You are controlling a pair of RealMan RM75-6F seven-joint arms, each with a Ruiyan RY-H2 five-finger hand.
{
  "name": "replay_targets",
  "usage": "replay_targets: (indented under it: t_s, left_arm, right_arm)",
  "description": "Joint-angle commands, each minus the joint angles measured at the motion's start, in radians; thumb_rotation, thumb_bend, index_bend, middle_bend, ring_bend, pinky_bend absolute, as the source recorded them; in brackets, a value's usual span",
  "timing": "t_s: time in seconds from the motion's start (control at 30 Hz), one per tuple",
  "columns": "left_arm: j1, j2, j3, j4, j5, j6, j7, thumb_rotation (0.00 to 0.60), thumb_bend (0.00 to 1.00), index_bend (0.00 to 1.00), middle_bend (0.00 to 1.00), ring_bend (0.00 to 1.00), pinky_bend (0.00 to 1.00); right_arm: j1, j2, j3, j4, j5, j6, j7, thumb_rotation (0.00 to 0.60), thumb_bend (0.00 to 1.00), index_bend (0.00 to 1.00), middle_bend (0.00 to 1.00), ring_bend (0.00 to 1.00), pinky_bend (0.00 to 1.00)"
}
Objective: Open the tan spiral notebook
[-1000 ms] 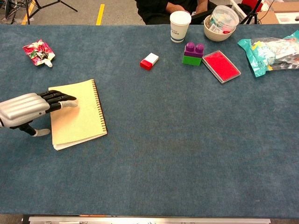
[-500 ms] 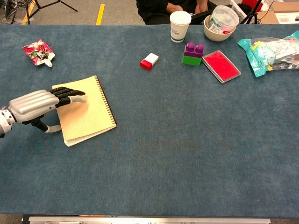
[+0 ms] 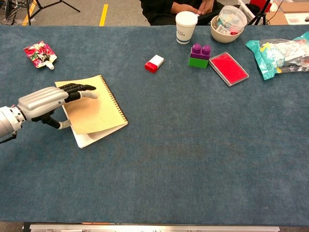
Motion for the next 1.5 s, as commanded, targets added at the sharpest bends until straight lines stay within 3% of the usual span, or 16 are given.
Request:
replay_targets:
  t_s: [0.03, 0.47, 0.83, 1.17, 1.5]
  left_arm:
    - [-0.009, 0.002, -0.015, -0.028, -0.017, -0.008, -0.003, 0.6, 0.45, 0.13, 0.02, 0.0, 0.0]
    - [-0.015, 0.022, -0.024, -0.099, -0.047, -0.04, 0.047, 0.6, 0.47, 0.28, 0.02, 0.0, 0.0]
    - [-0.027, 0.028, -0.049, -0.181, -0.07, -0.061, 0.122, 0.6, 0.47, 0.29, 0.02, 0.0, 0.0]
    - [-0.026, 0.024, -0.05, -0.201, -0.08, -0.074, 0.146, 0.6, 0.61, 0.31, 0.03, 0.0, 0.0]
    - [-0.024, 0.023, -0.049, -0.218, -0.083, -0.075, 0.159, 0.6, 0.63, 0.53, 0.06, 0.0, 0.0]
  right_arm:
    - [-0.001, -0.001, 0.001, 0.004, 0.001, 0.001, 0.004, 0.6, 0.39, 0.36, 0.37, 0.23, 0.29]
    - [0.0, -0.009, 0.003, 0.026, 0.001, 0.001, 0.025, 0.6, 0.4, 0.36, 0.37, 0.23, 0.29]
    - [0.001, -0.017, 0.003, 0.041, -0.002, 0.002, 0.042, 0.6, 0.4, 0.36, 0.37, 0.23, 0.29]
    - [-0.002, -0.015, 0.003, 0.048, 0.0, 0.005, 0.051, 0.6, 0.39, 0.36, 0.37, 0.23, 0.29]
    - [-0.003, -0.018, 0.003, 0.058, -0.002, 0.009, 0.062, 0.6, 0.39, 0.36, 0.37, 0.23, 0.29]
